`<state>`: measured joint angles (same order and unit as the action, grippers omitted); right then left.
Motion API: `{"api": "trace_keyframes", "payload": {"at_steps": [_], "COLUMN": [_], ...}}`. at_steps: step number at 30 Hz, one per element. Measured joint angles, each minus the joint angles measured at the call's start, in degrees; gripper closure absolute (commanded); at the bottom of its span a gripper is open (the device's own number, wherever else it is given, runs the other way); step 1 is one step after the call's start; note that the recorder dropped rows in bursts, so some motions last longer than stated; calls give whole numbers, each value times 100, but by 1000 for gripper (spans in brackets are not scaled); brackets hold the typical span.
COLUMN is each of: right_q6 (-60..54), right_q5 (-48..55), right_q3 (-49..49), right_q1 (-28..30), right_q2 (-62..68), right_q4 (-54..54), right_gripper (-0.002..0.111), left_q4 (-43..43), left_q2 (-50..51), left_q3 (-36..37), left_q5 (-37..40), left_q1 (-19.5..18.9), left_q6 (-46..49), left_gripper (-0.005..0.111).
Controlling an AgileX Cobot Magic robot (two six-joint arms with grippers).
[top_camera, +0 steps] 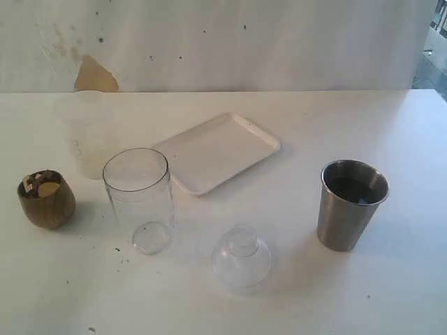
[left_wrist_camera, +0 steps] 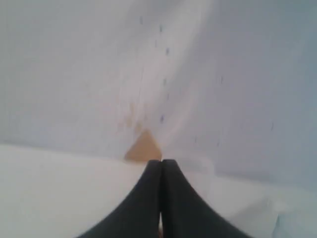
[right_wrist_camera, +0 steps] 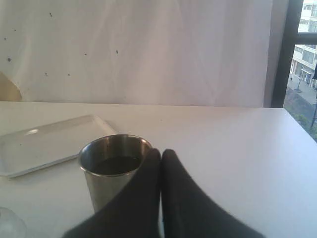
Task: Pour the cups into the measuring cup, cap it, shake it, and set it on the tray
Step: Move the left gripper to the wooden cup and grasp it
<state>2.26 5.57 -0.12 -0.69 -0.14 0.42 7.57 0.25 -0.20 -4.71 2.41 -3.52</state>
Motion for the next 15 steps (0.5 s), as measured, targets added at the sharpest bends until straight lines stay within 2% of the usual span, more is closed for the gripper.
{"api": "trace_keyframes", "payload": {"at_steps": [1, 3, 4, 5, 6, 11, 15], "right_q6": [0, 0, 0, 0, 0, 0, 0], "right_q5": [0, 0, 0, 0, 0, 0, 0], "right_q3": [0, 0, 0, 0, 0, 0, 0], "right_q1": [0, 0, 0, 0, 0, 0, 0], "right_q2": [0, 0, 0, 0, 0, 0, 0], "right_q4": [0, 0, 0, 0, 0, 0, 0], "right_gripper": [108, 108, 108, 108, 108, 108, 108], "left_q4": [66, 122, 122, 66, -2, -622, -1897], "left_q2": [0, 0, 55, 151, 284, 1826, 3579], "left_q3": [0, 0, 0, 0, 0, 0, 0], "left_q5": [-319, -920, -926, -926, -926, -1791, -2497], "left_q1": [0, 0, 0, 0, 0, 0, 0], "left_q6": [-146, -312, -340, -353, -364, -905, -1474], "left_gripper": [103, 78, 61, 40, 1, 9, 9]}}
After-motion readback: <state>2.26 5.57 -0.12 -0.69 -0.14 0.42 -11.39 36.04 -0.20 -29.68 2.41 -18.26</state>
